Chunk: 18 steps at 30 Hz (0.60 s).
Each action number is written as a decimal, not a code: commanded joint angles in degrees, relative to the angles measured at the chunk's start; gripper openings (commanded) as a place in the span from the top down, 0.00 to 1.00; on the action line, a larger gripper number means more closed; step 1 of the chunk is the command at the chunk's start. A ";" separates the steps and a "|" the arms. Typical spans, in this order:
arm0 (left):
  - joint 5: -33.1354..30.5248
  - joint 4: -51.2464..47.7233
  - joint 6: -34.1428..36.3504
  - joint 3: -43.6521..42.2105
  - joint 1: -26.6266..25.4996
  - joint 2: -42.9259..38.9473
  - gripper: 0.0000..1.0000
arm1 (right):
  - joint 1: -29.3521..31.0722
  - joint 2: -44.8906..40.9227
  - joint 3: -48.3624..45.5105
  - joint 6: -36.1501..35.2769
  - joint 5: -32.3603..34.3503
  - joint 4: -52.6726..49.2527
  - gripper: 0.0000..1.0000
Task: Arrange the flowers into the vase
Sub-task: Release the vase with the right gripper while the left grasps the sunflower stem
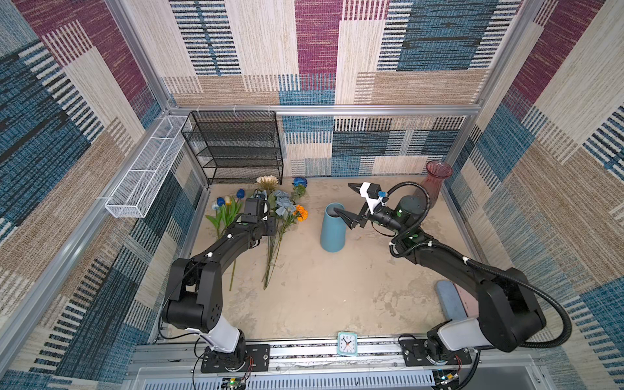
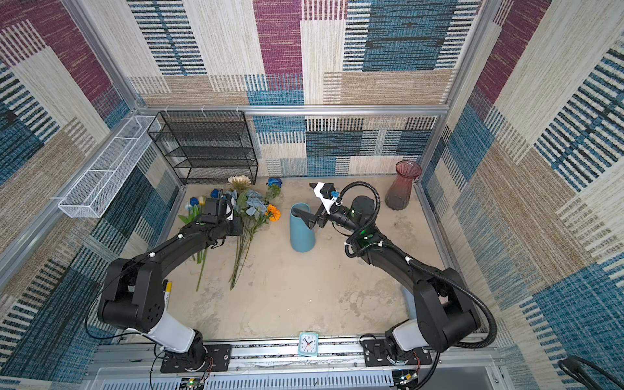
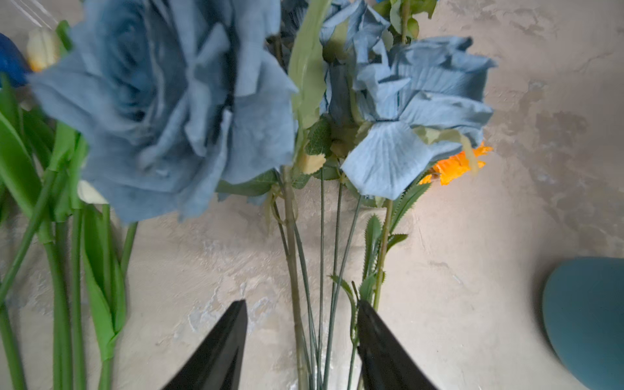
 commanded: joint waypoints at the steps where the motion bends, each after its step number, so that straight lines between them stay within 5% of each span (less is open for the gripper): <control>1: 0.83 -2.30 1.53 2.09 0.13 2.70 0.51 | 0.12 -4.53 -2.97 2.87 1.67 1.89 0.00; 6: -0.29 -4.83 1.22 4.36 0.13 5.27 0.73 | 0.16 -9.90 -10.09 3.97 1.83 6.97 0.00; 18: -1.89 -5.67 -0.12 2.90 0.13 0.75 1.00 | 0.21 -15.87 -16.67 2.22 4.25 6.55 0.00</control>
